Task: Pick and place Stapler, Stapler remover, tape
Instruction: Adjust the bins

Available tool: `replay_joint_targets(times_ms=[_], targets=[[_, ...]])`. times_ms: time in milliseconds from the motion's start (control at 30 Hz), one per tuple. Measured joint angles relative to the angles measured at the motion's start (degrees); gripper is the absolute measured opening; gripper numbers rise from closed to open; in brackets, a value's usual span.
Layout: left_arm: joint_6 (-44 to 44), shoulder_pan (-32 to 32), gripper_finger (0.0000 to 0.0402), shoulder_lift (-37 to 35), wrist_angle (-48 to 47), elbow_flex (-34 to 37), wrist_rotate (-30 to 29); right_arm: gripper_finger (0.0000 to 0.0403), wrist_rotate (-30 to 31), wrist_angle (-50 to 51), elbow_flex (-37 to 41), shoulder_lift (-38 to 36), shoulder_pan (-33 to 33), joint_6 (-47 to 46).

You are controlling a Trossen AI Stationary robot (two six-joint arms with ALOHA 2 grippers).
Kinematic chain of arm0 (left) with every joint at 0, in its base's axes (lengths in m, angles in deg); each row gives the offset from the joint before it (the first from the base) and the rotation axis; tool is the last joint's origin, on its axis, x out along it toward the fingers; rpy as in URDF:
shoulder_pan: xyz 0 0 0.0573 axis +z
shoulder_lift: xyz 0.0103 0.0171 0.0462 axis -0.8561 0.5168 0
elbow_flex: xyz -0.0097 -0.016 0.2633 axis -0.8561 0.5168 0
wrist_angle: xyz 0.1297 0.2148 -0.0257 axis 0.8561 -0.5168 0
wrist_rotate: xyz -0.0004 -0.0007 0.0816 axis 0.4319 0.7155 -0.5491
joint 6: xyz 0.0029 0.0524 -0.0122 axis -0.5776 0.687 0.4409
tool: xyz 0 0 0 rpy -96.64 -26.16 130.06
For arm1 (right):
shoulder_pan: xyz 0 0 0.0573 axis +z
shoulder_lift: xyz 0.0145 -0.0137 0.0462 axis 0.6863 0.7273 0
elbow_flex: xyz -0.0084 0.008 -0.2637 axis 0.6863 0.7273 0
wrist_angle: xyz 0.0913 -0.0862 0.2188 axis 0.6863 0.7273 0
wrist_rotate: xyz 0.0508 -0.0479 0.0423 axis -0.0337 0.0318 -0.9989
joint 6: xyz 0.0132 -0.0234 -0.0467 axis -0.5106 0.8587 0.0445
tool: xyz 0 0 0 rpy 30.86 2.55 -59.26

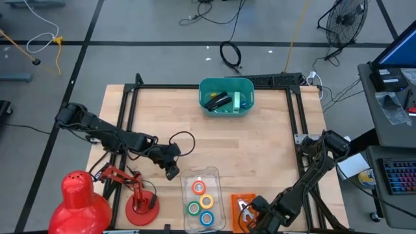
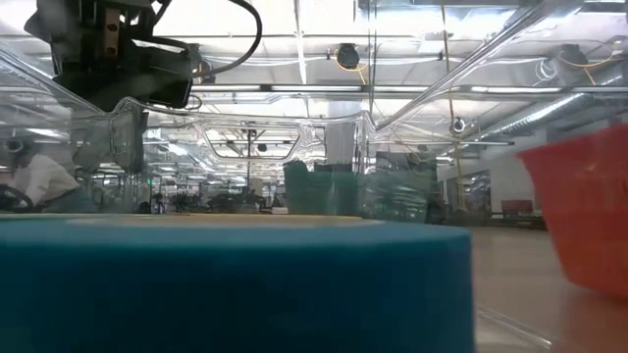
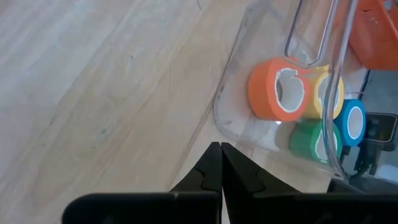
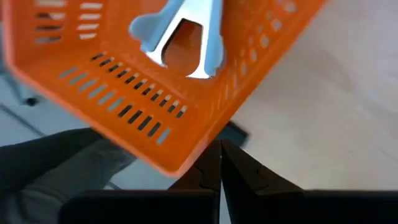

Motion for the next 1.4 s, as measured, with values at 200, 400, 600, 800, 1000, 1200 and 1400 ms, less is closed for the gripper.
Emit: replay_joint_targets(times_ms=[200,400,600,800,1000,1200,1400], targets=[[-0.2,-0.2,0.0,0.0,0.0,0.0,0.0,0.0,1.5,-0.9,0.0,0.0,-0.7,1.1],[-0.1,-0.5,0.0,0.0,-0.2,0.0,0.0,0.0,-0.1,3.4,0.0,-1.1,-0.6,1.0],[0.4,0.9,0.0,0.0,-1.6,0.0,-1.0,0.0,6.3,17.3,0.0,-6.7,-1.3,-1.1],[0.4,5.4,0.0,0.0,-2.0,0.0,-1.5,0.0,17.2,29.5,0.0,-13.0,-6.3,0.9],[1.2,12.0,0.0,0.0,-1.7,0.0,0.2,0.0,22.9,31.5,-0.1,-15.7,-15.3,13.4],[2.7,19.8,0.0,0.0,2.5,-2.0,3.4,0.0,29.0,31.1,-0.1,-16.3,-25.7,26.6],[6.2,26.3,0.0,0.4,4.1,-7.5,3.9,0.0,27.3,24.6,0.1,-16.3,-38.4,50.1]])
